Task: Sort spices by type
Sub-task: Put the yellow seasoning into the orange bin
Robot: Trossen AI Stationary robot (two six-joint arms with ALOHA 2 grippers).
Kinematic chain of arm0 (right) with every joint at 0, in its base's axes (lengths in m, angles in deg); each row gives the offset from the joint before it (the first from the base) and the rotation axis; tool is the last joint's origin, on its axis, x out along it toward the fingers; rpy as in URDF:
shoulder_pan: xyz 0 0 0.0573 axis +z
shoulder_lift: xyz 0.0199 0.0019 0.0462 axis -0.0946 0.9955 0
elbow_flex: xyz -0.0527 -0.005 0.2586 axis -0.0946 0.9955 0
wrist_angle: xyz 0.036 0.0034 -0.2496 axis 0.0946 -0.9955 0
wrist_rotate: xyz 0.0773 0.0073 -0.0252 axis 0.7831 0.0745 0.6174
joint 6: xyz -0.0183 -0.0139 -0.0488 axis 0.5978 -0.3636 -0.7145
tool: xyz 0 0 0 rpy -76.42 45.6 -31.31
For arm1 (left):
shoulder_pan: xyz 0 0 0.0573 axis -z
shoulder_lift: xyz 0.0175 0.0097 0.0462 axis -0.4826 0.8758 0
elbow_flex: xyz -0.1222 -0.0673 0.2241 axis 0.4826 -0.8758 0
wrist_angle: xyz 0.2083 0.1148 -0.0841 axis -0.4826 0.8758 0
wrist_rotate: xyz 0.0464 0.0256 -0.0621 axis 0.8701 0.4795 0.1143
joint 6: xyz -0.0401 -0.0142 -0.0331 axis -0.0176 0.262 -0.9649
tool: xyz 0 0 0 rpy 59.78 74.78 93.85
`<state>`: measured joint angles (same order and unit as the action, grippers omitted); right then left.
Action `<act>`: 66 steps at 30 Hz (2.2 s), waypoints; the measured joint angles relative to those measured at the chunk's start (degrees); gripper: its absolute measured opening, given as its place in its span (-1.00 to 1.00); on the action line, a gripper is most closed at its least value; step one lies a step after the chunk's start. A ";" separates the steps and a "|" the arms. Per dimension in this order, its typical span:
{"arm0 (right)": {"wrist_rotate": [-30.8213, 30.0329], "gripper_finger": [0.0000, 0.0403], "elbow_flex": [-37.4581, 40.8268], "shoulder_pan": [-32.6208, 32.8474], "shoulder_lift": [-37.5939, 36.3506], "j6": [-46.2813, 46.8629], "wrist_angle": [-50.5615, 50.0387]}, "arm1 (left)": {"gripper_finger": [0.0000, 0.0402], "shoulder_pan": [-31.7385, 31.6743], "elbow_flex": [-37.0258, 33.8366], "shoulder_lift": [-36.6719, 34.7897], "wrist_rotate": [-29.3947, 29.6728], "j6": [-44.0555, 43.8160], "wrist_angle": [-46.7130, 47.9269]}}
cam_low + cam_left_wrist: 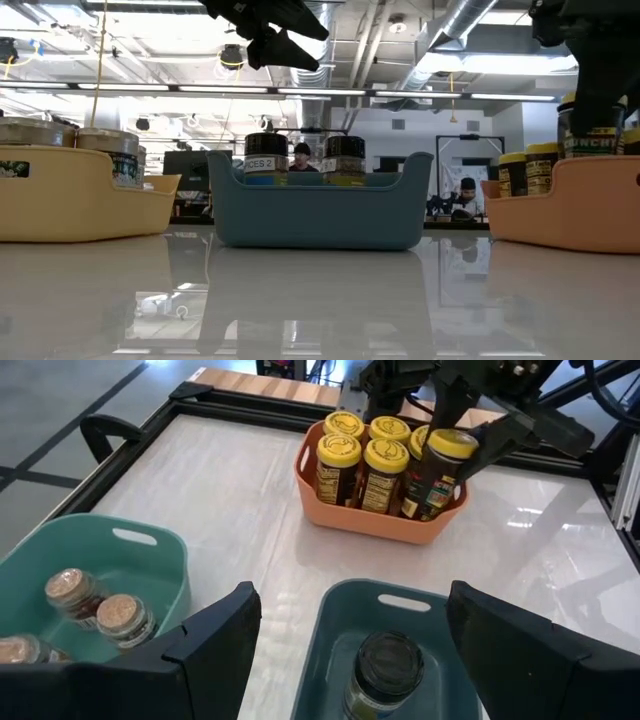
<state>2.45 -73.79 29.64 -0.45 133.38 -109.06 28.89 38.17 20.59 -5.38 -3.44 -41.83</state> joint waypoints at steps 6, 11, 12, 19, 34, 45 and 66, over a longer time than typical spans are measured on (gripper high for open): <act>2.37 0.27 -1.79 -0.02 0.09 -1.26 -1.73 | 0.53 0.00 -0.01 0.00 0.01 0.28 0.00; 3.49 0.27 -6.07 -0.96 0.10 -1.91 -7.89 | 0.53 0.00 -0.02 0.00 0.02 1.42 0.00; 3.36 0.27 -6.30 -1.28 0.09 -2.99 -7.71 | 0.53 0.00 0.00 0.00 0.02 1.59 0.00; 2.98 0.27 -6.34 -3.87 2.61 -9.30 -5.45 | 0.53 0.00 0.00 0.00 0.02 1.53 0.00; 4.31 0.27 -6.40 -2.83 9.81 -7.03 -6.00 | 0.53 0.00 -0.02 0.02 0.02 0.74 2.87; 4.21 0.27 -6.40 -2.84 9.77 -7.32 -6.10 | 0.53 0.00 -0.02 0.02 0.02 0.73 2.85; 1.26 0.37 -6.40 -2.75 9.07 -6.06 -6.37 | 0.53 -0.01 -0.02 0.02 0.02 -0.14 2.41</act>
<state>3.70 -80.19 26.88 8.62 127.33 -115.44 28.88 38.15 20.61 -5.36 -3.58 -39.42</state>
